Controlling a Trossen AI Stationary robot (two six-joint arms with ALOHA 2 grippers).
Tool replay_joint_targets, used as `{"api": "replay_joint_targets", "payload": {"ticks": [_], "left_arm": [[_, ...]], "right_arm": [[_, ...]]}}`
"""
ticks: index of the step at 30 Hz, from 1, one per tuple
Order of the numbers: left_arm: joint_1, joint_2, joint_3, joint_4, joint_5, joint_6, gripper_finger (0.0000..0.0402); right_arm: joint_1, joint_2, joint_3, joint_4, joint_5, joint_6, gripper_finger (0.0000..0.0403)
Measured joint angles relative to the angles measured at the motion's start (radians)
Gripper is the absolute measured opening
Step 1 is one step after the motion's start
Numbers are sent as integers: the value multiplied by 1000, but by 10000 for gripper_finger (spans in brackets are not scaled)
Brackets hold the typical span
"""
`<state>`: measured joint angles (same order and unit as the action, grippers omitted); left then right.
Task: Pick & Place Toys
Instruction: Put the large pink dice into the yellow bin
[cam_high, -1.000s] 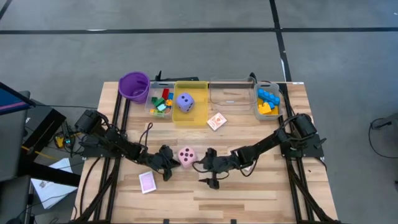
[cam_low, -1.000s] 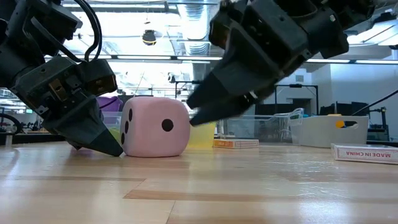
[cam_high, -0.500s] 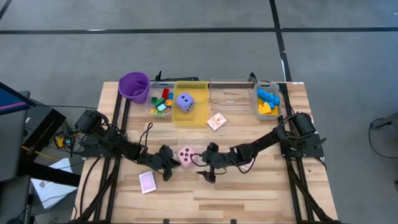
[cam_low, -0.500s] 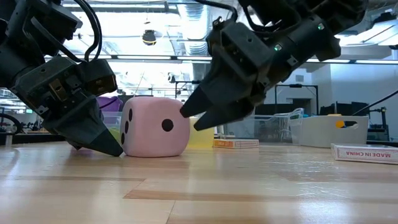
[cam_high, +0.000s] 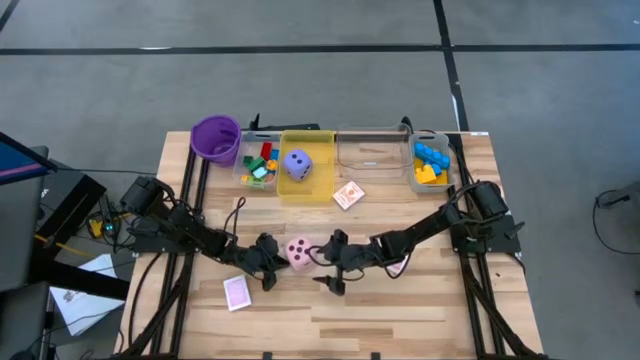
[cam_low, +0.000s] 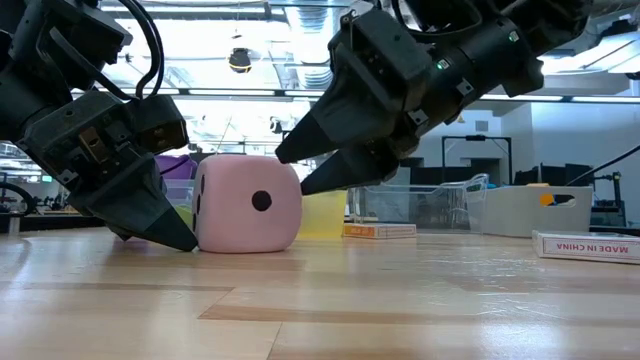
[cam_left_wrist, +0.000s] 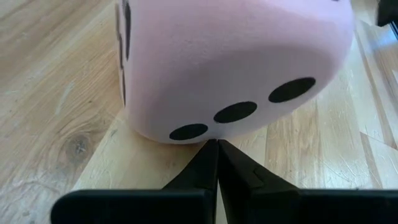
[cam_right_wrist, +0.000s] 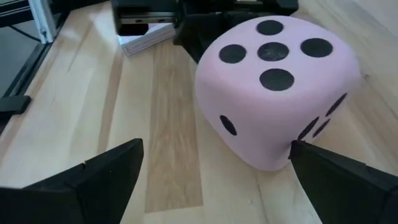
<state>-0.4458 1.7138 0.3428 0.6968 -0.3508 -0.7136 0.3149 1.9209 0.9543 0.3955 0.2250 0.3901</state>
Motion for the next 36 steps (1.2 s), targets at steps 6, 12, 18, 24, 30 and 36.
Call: {"api": "replay_joint_targets", "payload": {"ticks": [6,12,18,24,30,36], "left_arm": [[0,0,0,0,0,0,1],[0,0,0,0,0,0,2],[0,0,0,0,0,0,1],[0,0,0,0,0,-1,1],[3,-18,0,-38,68,0,2],[4,-171,-18,-275,132,0,1]], "right_arm": [[2,-2,0,3,-71,-6,399],[5,-2,0,5,-122,-8,399],[5,-2,0,5,-144,-15,399],[5,-2,0,4,-146,-24,399],[5,-2,0,3,-145,-24,399],[4,0,0,-2,-146,-24,399]]}}
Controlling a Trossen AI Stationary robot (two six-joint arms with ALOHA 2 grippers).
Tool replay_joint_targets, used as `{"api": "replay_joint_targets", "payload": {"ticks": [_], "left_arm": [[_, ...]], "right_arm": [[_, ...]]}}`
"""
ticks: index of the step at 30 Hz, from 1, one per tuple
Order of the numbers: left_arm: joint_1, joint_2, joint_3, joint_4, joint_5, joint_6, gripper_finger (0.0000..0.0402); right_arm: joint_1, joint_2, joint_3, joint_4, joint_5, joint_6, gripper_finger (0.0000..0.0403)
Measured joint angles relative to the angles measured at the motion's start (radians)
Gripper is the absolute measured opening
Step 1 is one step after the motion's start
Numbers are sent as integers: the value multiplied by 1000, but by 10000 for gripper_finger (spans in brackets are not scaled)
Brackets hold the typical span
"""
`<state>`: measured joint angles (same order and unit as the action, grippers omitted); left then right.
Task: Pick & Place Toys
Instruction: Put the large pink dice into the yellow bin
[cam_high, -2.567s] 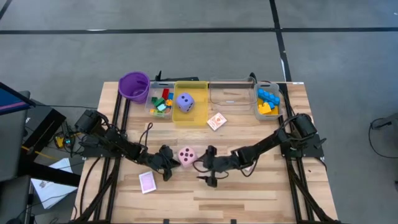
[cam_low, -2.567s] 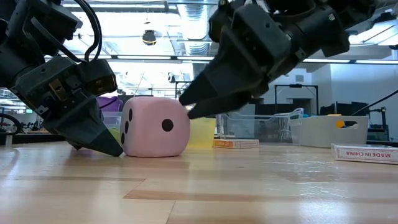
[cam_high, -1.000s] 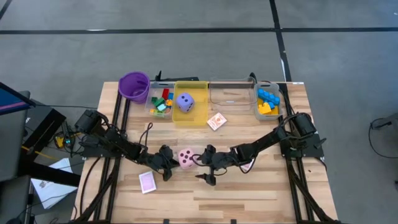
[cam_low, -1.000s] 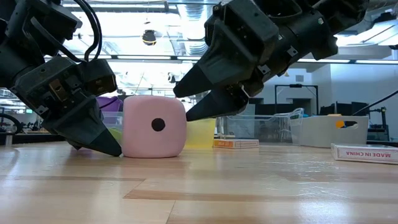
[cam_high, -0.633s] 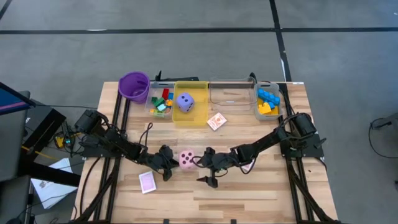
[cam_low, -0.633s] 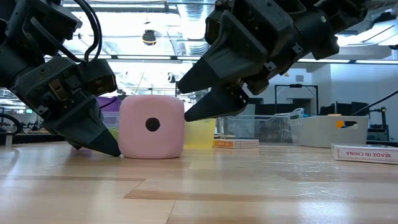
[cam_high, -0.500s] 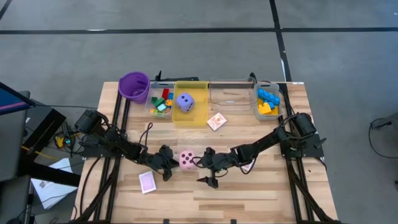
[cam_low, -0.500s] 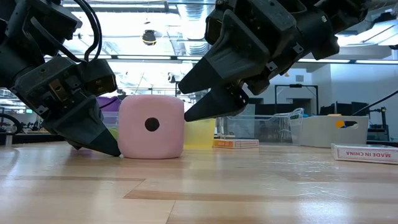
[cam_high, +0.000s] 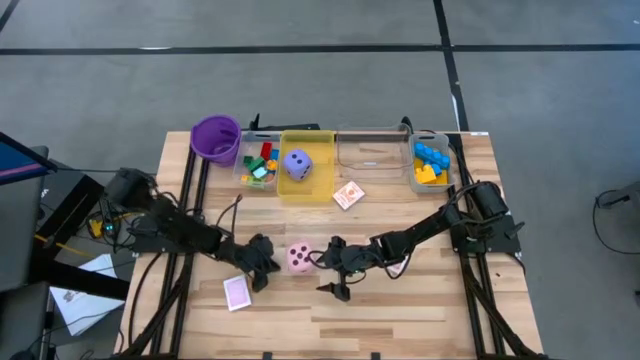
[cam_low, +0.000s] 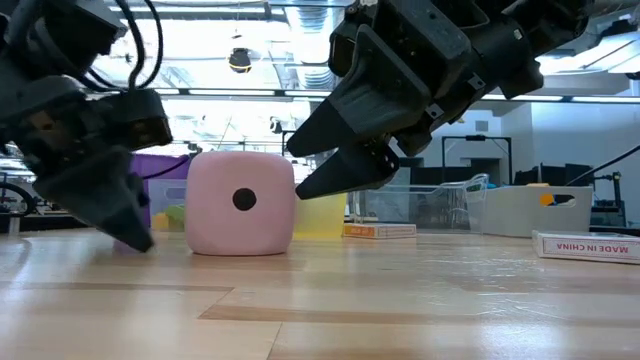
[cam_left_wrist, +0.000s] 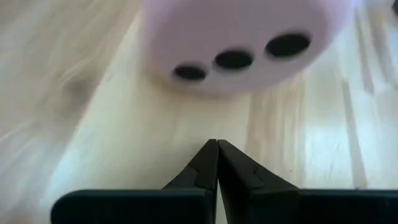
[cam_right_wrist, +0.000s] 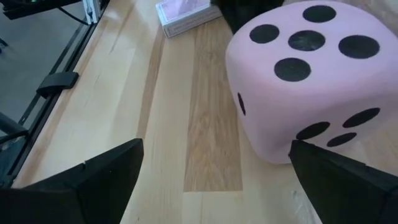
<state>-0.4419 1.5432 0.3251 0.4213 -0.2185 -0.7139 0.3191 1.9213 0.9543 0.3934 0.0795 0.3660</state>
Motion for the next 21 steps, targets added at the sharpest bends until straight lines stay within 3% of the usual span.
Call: {"api": "replay_joint_targets", "payload": {"ticks": [8,21], "left_arm": [[1,-210,-24,-172,-117,3,1],[59,-217,-23,-22,-178,47,0]], "right_arm": [[0,0,0,3,1,0,399],[0,0,0,4,3,1,399]]}}
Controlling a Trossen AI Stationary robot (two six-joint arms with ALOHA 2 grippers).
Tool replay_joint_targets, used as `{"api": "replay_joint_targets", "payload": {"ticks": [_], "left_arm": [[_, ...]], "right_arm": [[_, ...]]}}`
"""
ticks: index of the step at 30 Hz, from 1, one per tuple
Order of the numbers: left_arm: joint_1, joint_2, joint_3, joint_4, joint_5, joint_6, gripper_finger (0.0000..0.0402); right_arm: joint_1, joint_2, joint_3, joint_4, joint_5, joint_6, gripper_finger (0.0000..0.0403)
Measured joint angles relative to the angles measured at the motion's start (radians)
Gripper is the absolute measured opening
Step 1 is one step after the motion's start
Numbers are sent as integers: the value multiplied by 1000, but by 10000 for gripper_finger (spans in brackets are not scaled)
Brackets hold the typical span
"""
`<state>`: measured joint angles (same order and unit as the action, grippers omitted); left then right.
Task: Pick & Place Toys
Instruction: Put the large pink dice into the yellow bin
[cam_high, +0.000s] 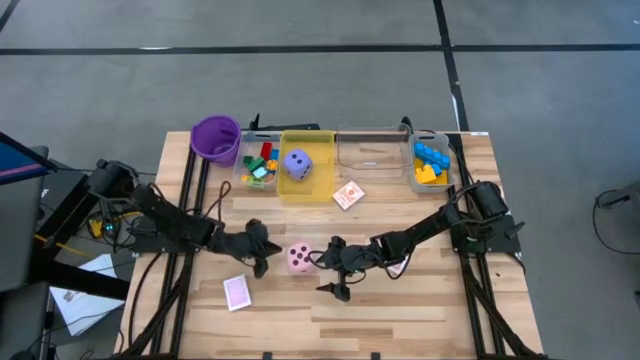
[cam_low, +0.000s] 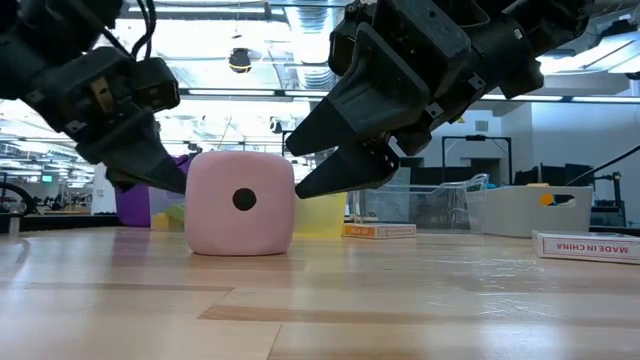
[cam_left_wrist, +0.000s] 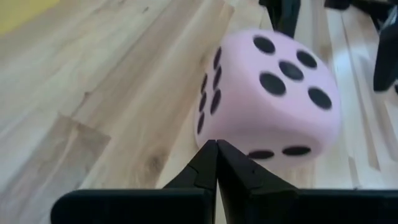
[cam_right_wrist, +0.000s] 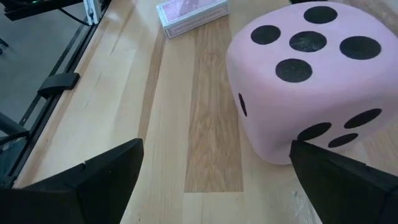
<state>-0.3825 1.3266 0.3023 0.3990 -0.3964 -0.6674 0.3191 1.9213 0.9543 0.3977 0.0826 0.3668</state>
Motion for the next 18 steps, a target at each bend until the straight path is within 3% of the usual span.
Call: {"api": "replay_joint_targets", "payload": {"ticks": [18], "left_arm": [[18,0,1,27,40,-10,0]], "right_arm": [[0,0,0,1,0,0,399]]}}
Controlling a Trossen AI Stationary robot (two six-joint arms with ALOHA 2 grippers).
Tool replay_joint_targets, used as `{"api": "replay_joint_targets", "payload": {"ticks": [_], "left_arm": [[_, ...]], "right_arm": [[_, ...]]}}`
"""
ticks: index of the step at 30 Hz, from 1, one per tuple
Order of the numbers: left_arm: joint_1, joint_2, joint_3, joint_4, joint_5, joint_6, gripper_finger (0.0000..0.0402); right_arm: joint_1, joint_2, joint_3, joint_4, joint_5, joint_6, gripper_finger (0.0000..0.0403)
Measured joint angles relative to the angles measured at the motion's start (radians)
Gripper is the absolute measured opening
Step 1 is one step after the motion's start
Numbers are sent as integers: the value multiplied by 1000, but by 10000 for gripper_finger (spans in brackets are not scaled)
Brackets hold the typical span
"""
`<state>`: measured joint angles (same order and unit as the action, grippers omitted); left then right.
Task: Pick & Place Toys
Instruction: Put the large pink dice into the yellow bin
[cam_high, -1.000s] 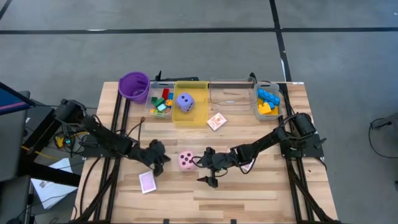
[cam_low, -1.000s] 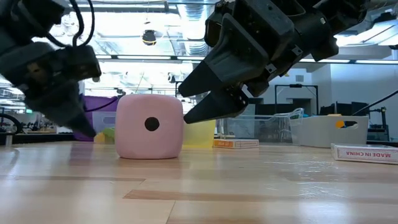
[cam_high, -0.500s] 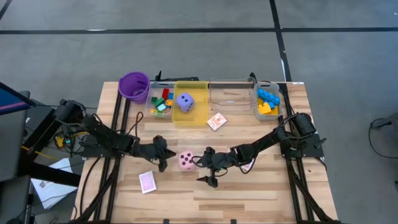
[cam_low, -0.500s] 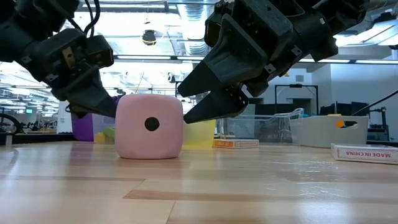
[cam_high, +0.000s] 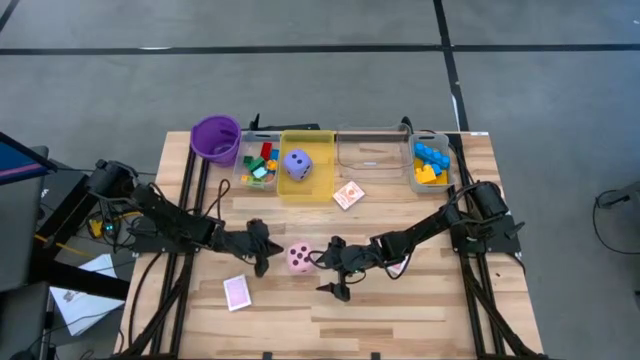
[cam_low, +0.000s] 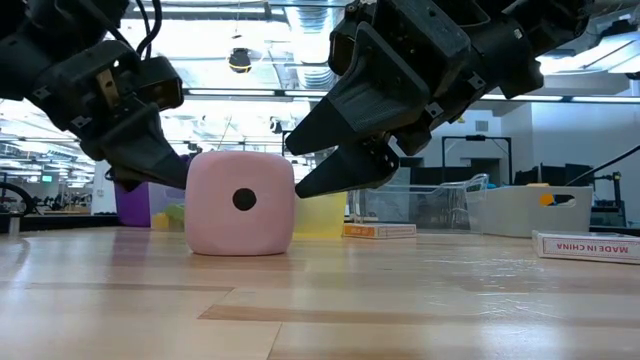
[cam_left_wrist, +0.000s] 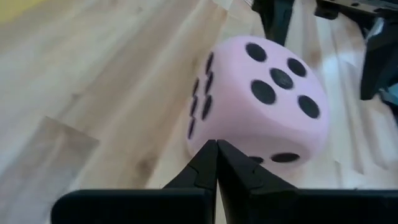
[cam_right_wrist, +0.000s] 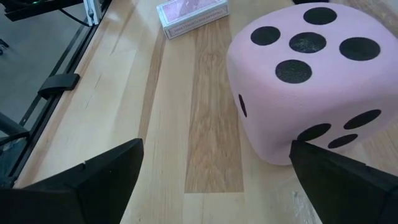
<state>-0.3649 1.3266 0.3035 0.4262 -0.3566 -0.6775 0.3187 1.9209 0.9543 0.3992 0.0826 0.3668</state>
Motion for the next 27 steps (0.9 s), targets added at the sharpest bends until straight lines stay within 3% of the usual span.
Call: {"api": "replay_joint_targets", "payload": {"ticks": [6,27], "left_arm": [[0,0,1,29,50,-60,0],[28,10,1,53,22,-51,0]], "right_arm": [[-1,0,0,1,1,0,399],[0,-1,0,6,-1,0,399]]}}
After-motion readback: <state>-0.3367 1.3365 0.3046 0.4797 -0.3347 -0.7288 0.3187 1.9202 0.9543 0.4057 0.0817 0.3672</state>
